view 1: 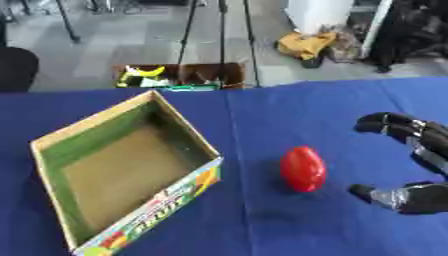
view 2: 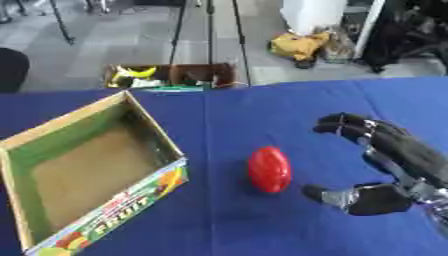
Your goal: Pick up objects on the table and place them in the box.
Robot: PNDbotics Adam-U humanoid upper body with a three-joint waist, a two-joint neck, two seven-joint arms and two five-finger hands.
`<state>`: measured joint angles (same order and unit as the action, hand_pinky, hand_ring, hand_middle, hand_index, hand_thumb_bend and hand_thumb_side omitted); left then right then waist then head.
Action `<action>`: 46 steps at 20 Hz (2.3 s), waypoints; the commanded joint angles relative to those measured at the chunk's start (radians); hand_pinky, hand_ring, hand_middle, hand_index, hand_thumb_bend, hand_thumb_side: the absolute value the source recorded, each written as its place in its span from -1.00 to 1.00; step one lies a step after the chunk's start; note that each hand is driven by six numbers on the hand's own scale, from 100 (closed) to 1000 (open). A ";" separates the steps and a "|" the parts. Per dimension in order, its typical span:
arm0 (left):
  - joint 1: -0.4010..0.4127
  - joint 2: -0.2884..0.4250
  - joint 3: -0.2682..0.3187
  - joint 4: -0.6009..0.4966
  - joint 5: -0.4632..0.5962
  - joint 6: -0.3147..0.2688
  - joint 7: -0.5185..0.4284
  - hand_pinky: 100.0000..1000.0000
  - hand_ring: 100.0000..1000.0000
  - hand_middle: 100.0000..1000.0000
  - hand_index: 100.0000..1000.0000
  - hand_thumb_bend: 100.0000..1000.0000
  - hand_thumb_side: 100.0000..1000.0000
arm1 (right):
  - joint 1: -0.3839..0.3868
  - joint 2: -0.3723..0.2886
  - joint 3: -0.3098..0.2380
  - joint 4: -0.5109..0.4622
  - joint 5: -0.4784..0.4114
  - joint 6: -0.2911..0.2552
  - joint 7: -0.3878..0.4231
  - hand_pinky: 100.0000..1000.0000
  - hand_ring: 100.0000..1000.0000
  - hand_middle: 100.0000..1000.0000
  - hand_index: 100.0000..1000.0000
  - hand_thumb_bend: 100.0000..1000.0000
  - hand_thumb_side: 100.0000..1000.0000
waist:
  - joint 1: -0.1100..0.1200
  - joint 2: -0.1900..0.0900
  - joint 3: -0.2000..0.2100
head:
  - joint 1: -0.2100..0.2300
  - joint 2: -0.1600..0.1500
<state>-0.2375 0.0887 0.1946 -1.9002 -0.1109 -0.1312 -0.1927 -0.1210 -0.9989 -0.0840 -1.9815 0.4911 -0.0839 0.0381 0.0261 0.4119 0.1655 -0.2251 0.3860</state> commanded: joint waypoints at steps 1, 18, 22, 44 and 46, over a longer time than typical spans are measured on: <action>-0.005 0.019 0.000 -0.019 0.000 0.001 0.000 -0.76 0.01 0.10 0.27 -1.00 0.72 | -0.021 -0.044 0.001 -0.019 -0.013 -0.010 0.011 0.63 0.63 0.67 0.73 -0.13 0.45 | -0.004 -0.027 0.001 | -0.006 -0.001; -0.004 0.019 0.002 -0.019 -0.001 0.003 0.006 -0.76 0.00 0.10 0.27 -1.00 0.72 | 0.000 -0.035 -0.015 -0.019 -0.003 0.028 0.001 0.63 0.64 0.67 0.74 -0.13 0.45 | -0.004 -0.026 -0.001 | -0.002 -0.004; -0.006 0.020 0.002 -0.020 -0.001 0.004 0.006 -0.76 0.00 0.10 0.27 -1.00 0.71 | 0.010 -0.047 -0.024 -0.019 -0.009 0.024 0.024 0.69 0.72 0.74 0.83 0.31 0.54 | -0.004 -0.027 -0.001 | 0.001 -0.004; -0.007 0.024 -0.006 -0.017 0.001 0.004 -0.002 -0.76 0.00 0.10 0.26 -1.00 0.72 | -0.190 -0.109 0.018 -0.019 -0.217 0.187 0.202 0.68 0.68 0.77 0.91 0.29 0.53 | -0.025 -0.021 0.038 | -0.014 -0.004; -0.007 0.024 -0.006 -0.018 0.001 0.004 -0.002 -0.76 0.00 0.10 0.26 -1.00 0.72 | -0.192 -0.109 0.018 -0.019 -0.219 0.189 0.204 0.68 0.68 0.77 0.91 0.29 0.53 | -0.025 -0.021 0.038 | -0.014 -0.005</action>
<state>-0.2378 0.0890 0.1884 -1.9002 -0.1109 -0.1247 -0.1926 -0.3002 -1.0687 -0.0566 -1.9853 0.2786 0.1004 0.2420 0.0027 0.4074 0.2037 -0.2384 0.3859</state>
